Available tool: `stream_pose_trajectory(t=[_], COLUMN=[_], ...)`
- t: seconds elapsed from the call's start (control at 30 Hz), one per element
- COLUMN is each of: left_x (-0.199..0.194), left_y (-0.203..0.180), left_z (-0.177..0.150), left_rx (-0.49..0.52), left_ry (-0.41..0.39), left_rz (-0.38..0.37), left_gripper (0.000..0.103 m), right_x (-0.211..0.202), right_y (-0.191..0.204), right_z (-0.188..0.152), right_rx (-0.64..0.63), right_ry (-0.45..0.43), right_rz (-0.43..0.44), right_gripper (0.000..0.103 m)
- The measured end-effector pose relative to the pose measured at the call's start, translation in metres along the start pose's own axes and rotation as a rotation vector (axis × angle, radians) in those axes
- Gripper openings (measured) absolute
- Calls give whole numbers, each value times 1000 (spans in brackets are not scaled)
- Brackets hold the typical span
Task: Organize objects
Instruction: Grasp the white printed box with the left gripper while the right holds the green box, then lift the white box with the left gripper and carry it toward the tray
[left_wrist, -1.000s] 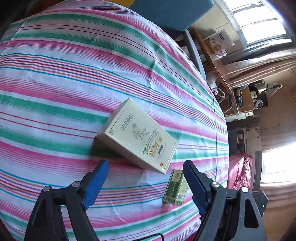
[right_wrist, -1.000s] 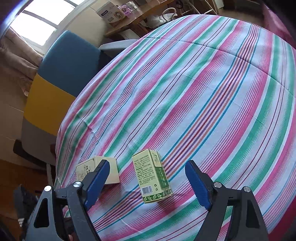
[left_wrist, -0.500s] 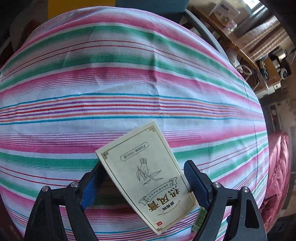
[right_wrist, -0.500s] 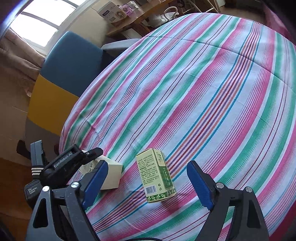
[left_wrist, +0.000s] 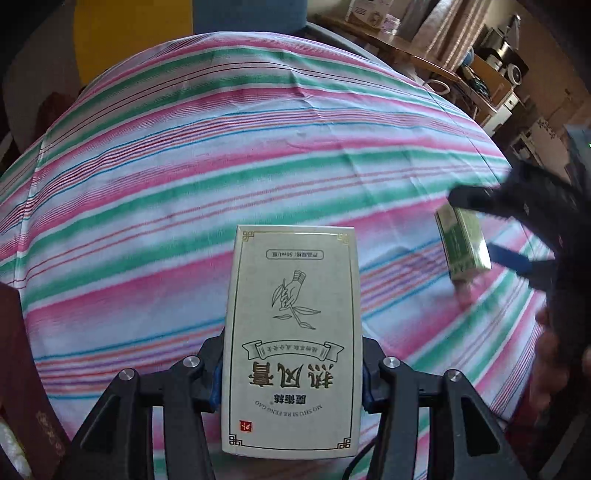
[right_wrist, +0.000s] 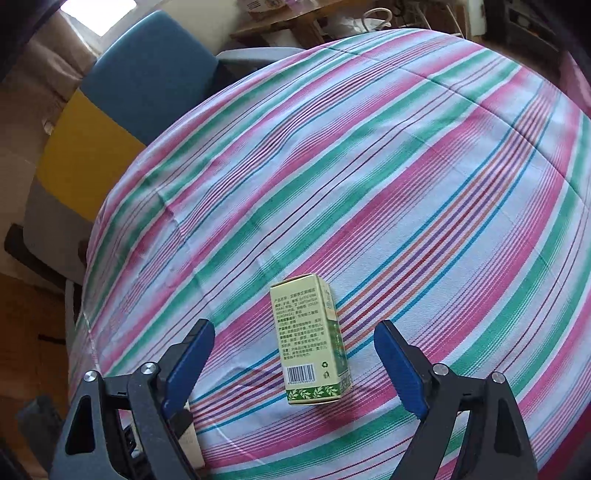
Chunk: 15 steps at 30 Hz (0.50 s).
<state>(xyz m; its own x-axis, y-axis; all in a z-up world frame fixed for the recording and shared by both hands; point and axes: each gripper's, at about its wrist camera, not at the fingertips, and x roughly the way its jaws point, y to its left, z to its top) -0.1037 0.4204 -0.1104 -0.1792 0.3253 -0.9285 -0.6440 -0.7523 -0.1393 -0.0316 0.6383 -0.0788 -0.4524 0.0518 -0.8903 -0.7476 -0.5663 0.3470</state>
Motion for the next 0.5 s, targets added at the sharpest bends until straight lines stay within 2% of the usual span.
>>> stream_pose_trajectory(t=[0.17, 0.23, 0.27, 0.3, 0.33, 0.37, 0.5], left_x=[-24, -28, -29, -30, -30, -31, -27], left_y=[5, 7, 9, 10, 10, 11, 12], left_z=[-58, -73, -78, -81, -83, -85, -85], left_rx=[21, 18, 11, 6, 12, 23, 25], left_ry=[-47, -70, -83, -92, -102, -107, -128], left_rz=[-11, -6, -7, -9, -9, -6, -15], left_gripper=[52, 53, 53, 54, 54, 54, 54], right_x=[19, 29, 28, 26, 26, 26, 32], right_y=[14, 7, 7, 8, 7, 4, 5], right_z=[-7, -6, -7, -8, -8, -8, -11], right_rx=[-132, -143, -156, -173, -176, -169, -200], right_ry=[2, 23, 3, -17, -21, -18, -5], right_rz=[-90, -127, -159, -180, -182, -176, -189], right_gripper=[97, 85, 75, 51, 37, 30, 32])
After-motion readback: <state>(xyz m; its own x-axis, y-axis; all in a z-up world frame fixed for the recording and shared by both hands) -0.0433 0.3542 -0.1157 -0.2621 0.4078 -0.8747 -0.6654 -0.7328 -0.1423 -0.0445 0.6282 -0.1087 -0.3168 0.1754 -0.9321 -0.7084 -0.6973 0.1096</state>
